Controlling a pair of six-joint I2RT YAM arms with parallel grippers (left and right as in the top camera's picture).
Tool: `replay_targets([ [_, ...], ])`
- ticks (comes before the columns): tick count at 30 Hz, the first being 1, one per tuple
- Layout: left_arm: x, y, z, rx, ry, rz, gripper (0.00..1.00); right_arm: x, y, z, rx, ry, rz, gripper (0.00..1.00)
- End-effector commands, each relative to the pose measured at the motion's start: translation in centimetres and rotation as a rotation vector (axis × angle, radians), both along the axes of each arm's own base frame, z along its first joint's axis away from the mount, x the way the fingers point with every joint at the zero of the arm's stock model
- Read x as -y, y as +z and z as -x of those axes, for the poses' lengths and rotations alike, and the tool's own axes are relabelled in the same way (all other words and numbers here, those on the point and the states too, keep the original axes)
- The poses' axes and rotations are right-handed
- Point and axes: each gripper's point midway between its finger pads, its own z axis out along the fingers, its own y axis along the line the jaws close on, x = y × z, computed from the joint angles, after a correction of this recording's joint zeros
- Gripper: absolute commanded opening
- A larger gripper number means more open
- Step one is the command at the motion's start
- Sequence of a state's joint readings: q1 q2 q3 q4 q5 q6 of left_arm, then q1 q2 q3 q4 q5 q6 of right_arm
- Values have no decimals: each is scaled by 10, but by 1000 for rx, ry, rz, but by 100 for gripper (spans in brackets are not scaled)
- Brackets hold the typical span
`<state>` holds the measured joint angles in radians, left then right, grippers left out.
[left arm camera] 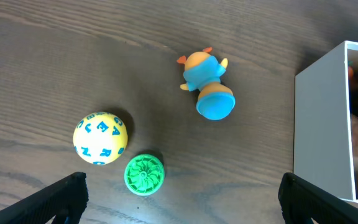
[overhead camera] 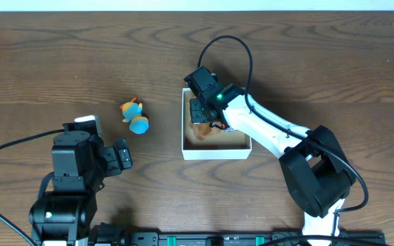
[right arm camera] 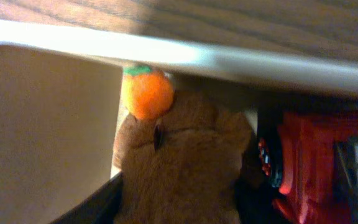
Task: Pack container
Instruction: 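Lift the plush bear into the box beside the truck and release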
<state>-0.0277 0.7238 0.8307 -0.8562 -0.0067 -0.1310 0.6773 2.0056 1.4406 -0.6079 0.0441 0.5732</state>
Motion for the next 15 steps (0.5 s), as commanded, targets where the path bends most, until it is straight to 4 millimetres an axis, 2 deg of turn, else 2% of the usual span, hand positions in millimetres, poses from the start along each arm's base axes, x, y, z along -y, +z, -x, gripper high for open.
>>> replay_targets([
  [1, -1, 7, -2, 17, 9, 3, 98, -5, 0, -9, 17, 8, -20, 62],
  [2, -1, 7, -2, 17, 9, 3, 98, -8, 1, -9, 18, 15, -32, 69],
  [4, -1, 7, -2, 17, 9, 3, 98, -10, 1, -9, 20, 16, -40, 72],
  [11, -1, 7, -2, 17, 9, 3, 98, -11, 4, -11, 30, 17, -47, 71],
  [15, -1, 7, -2, 17, 9, 3, 98, -11, 16, -14, 55, 13, -57, 72],
])
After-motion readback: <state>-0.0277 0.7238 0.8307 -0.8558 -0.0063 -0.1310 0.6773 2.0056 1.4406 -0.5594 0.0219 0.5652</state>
